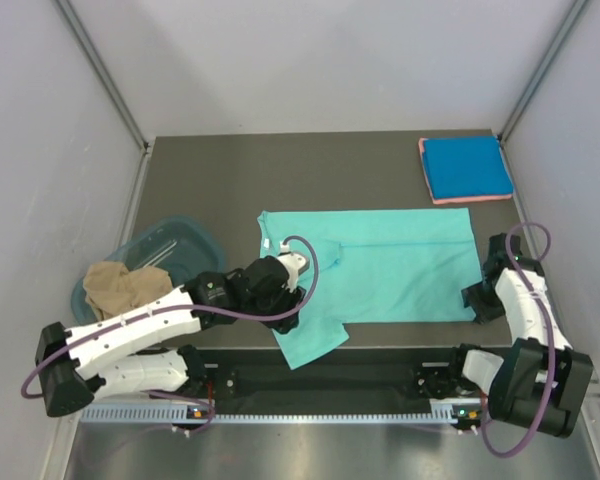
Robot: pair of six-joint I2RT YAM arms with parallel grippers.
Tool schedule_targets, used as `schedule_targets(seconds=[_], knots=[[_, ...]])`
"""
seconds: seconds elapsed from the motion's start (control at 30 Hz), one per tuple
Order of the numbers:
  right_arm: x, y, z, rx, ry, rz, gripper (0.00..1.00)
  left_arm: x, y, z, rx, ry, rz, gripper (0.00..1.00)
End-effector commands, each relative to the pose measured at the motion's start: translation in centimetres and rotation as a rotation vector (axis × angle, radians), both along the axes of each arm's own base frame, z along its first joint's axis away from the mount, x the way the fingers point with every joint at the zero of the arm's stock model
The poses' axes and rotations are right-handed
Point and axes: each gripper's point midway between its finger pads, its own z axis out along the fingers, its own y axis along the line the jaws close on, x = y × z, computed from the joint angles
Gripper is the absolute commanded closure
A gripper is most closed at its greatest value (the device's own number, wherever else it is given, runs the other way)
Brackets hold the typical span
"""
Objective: Fold and stack the t-shirts
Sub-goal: Fold the tshirt
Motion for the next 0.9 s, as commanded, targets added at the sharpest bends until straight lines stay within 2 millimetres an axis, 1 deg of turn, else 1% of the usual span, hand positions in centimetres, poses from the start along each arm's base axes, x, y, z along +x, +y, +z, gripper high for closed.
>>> schedule_targets(seconds=[0.0,0.03,0.07,0.13,0.17,0.27,0.3,0.33,0.4,0.5,0.57,0.63,0.73,0.8,0.83,0.87], knots=[[1.8,-2.2,0.5,-0.064,-0.068,-0.044,0.56,-0.1,-0.4,0.3,-0.044,-0.01,0.078,0.44],[1.9,-2.4,0.3,-0.062,-0.074,-0.05,0.56,-0.6,-0.5,0.3,-0.033,-0.005,0.067,0.44],[1.9,-2.5,0.0,-0.065,-0.077,-0.044,0.56,-0.5,-0.8,0.8,-0.032,-0.008,0.07,0.44],[1.7,-3.2,-0.1,-0.082,-0.071,-0.053,0.55,-1.1,-1.0,0.8,-0.002,-0.009,0.063,0.44],[1.6,-3.6,-0.2,-0.095,-0.065,-0.044,0.55,-0.8,-1.1,1.1,0.002,-0.032,0.074,0.44],[1.1,-5.4,-0.2,-0.127,-0.064,-0.056,0.55,-1.1,-1.6,-0.1,0.019,-0.015,0.083,0.44],[0.7,-6.2,-0.2,-0.135,-0.062,-0.087,0.55,-1.3,-1.8,-0.8,0.035,-0.01,0.085,0.44],[0.7,-6.3,-0.3,-0.134,-0.065,-0.087,0.55,-1.6,-2.1,-1.1,0.038,-0.013,0.075,0.44],[1.0,-6.3,-0.2,-0.129,-0.084,-0.087,0.55,-1.7,-2.0,-2.2,0.076,-0.027,0.078,0.44],[1.0,-6.5,-0.2,-0.136,-0.08,-0.094,0.55,-1.6,-2.3,-2.5,0.084,-0.036,0.078,0.43],[0.8,-6.3,-0.4,-0.126,-0.069,-0.09,0.55,-1.7,-2.4,-2.5,0.088,-0.036,0.074,0.43],[0.7,-6.0,-0.6,-0.11,-0.065,-0.096,0.55,-2.0,-2.3,-3.0,0.101,-0.022,0.074,0.43],[0.0,-5.8,-1.0,-0.105,-0.044,-0.11,0.55,-2.6,-1.8,-4.1,0.12,0.009,0.085,0.43],[-0.3,-5.5,-1.5,-0.093,-0.039,-0.118,0.56,-3.1,-1.7,-4.4,0.113,0.024,0.093,0.43],[-0.4,-5.3,-1.6,-0.085,-0.037,-0.126,0.56,-3.4,-1.3,-4.7,0.12,0.03,0.095,0.44],[-0.8,-5.0,-1.9,-0.071,-0.019,-0.127,0.57,-3.5,-1.1,-4.9,0.12,0.032,0.096,0.44]])
